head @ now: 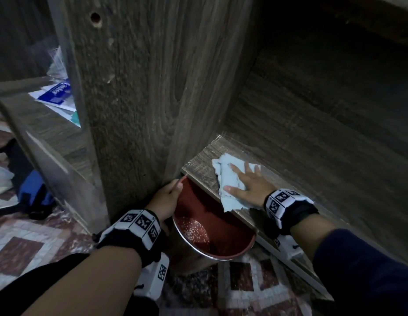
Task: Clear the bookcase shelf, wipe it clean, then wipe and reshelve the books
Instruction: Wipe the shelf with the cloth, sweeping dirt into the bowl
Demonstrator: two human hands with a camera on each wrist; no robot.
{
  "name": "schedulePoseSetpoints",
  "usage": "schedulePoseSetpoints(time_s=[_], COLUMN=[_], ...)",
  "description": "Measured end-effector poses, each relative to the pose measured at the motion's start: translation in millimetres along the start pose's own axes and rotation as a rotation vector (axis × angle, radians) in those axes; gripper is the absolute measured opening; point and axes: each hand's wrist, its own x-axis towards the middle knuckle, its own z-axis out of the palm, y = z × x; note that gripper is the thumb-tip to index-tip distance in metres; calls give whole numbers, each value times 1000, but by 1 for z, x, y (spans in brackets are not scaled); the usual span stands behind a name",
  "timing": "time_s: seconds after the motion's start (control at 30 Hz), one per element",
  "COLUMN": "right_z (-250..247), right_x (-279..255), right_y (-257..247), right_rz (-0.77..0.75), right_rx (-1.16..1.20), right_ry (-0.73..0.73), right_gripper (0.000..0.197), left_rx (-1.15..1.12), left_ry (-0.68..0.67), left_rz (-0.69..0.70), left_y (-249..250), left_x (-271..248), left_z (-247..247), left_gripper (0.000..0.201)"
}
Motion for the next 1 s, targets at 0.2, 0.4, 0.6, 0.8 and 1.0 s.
schedulePoseSetpoints(time_s=[0.2,0.4,0.6,0.8,1.0], right_z=[26,19,-37,-14,33], right_x=[-22,-53,-77,-58,-11], right_y=[-18,17,73,77,58], right_rz=[-402,-537,-224,149,509], right_rx=[-143,-68,195,128,55], right_ry=[36,-88,72,-22,381], right_gripper=[69,67,63,81,75], left_rx=[21,8,6,-14,-56], left_ry=[-25,-28,-24,-14,-25], left_rz=[4,42,52,78,64], left_y=[0,-8,-13,-16,-16], left_x=[0,7,13,17,16], left_z=[0,-1,0,3,7], left_gripper=[34,29,31,26,27])
